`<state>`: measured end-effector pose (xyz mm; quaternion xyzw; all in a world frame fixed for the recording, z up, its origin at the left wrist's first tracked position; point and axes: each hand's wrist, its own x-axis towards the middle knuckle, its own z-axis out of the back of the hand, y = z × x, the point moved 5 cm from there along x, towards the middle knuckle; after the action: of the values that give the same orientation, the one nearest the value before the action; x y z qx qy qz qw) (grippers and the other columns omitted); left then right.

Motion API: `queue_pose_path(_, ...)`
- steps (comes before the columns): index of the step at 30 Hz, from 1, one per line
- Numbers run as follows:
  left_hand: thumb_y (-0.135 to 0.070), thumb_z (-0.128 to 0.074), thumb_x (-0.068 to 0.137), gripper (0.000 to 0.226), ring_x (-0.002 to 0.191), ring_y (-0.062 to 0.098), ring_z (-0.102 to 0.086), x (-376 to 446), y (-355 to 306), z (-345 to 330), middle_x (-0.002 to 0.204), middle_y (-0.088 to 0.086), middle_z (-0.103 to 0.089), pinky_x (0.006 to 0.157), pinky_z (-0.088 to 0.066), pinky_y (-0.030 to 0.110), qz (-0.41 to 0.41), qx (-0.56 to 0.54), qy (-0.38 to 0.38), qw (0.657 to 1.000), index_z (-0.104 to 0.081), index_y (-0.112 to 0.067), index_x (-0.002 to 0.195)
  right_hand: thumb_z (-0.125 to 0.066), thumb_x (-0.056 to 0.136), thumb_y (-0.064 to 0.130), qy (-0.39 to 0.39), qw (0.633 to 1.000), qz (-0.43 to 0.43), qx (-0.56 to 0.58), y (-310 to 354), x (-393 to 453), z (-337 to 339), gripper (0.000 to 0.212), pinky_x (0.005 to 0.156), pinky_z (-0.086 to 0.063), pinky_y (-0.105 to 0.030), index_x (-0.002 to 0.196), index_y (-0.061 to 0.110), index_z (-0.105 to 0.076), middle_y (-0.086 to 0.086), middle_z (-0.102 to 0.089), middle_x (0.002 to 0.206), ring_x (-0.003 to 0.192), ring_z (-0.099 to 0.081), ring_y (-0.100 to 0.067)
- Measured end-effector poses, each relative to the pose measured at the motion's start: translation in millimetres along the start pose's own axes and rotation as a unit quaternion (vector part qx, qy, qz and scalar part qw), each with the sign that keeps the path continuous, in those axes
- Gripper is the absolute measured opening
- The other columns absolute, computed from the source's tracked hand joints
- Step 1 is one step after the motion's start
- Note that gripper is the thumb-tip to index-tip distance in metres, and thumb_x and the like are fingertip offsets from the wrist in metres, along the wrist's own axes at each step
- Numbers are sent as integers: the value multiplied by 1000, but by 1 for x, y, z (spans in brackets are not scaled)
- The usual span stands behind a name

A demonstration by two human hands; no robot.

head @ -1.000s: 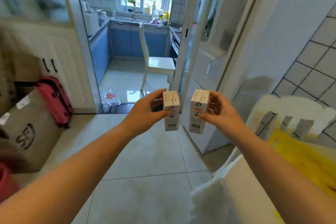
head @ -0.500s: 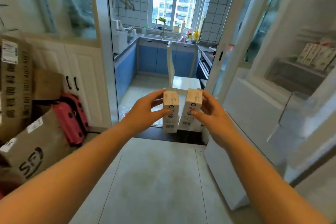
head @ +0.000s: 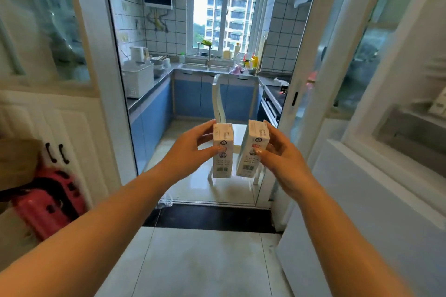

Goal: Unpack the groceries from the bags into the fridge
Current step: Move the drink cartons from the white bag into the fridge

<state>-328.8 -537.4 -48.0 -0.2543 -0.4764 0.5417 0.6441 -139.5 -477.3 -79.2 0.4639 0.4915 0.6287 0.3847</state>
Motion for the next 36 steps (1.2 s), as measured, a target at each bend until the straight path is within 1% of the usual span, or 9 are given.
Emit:
queue_pose_path(4, -17, -62, 86, 56, 115, 4, -48, 91, 20, -40, 126, -13, -53, 97, -43, 35, -23, -8, 42, 999, -40, -24, 138, -61, 87, 4, -51, 999, 3, -10, -14, 55, 47, 62, 103, -42, -48, 136, 35, -41, 10, -56, 131, 124, -50, -12)
queue_pose_path(7, -16, -63, 86, 60, 109, -5, -45, 164, 26, -75, 116, -23, -50, 89, -41, 23, -61, -21, 92, 994, -38, -24, 139, -60, 87, 0, -93, 995, 17, -17, -16, 95, 87, 59, 98, -47, -39, 135, 31, -44, 10, -61, 124, 119, -55, -11)
queue_pose_path(12, -11, -62, 87, 49, 100, -10, -47, 268, 16, -134, 101, -33, -49, 70, -45, 5, -116, -77, 181, 974, -41, -38, 122, -58, 87, -2, -205, 978, 12, -35, -11, 141, 158, 55, 97, -48, -44, 124, 37, -47, 13, -63, 117, 113, -58, -10)
queue_pose_path(19, -3, -63, 85, 56, 105, -4, -54, 364, -19, -250, 107, -19, -57, 71, -42, 0, -166, -170, 286, 928, -43, -16, 135, -58, 86, -2, -422, 906, 18, -24, -10, 145, 264, 53, 97, -48, -48, 126, 32, -51, 9, -65, 116, 112, -60, -13)
queue_pose_path(21, -2, -61, 86, 54, 98, -12, -54, 378, -39, -284, 108, -17, -56, 70, -40, -2, -187, -191, 313, 911, -43, -14, 135, -59, 86, -1, -465, 884, 34, -29, -6, 143, 294, 51, 97, -47, -49, 123, 33, -52, 5, -63, 121, 115, -58, -15)
queue_pose_path(27, -10, -59, 89, 47, 93, -16, -55, 413, -94, -389, 109, -21, -59, 69, -44, 1, -231, -214, 368, 875, -46, -22, 132, -58, 87, 3, -513, 853, 78, -63, 1, 148, 387, 52, 99, -46, -47, 125, 37, -50, 7, -60, 126, 116, -57, -13)
queue_pose_path(29, -10, -58, 90, 38, 87, -21, -53, 421, -115, -423, 99, -26, -57, 69, -43, 0, -240, -228, 386, 861, -48, -33, 118, -57, 88, 1, -529, 841, 91, -67, 3, 149, 421, 51, 100, -46, -46, 127, 35, -50, 7, -60, 127, 117, -56, -12)
queue_pose_path(32, -8, -57, 90, 38, 99, -10, -54, 431, -147, -472, 100, -26, -58, 82, -47, 10, -244, -253, 414, 840, -47, -42, 100, -54, 90, 1, -537, 835, 105, -68, 7, 151, 469, 50, 98, -47, -41, 132, 28, -49, 4, -61, 125, 117, -57, -15)
queue_pose_path(36, -7, -57, 90, 44, 96, -14, -57, 446, -178, -531, 91, -35, -63, 90, -48, 20, -252, -277, 425, 824, -48, -48, 101, -52, 91, 1, -547, 824, 117, -85, 11, 150, 523, 49, 98, -47, -44, 134, 23, -49, 4, -63, 124, 116, -58, -15)
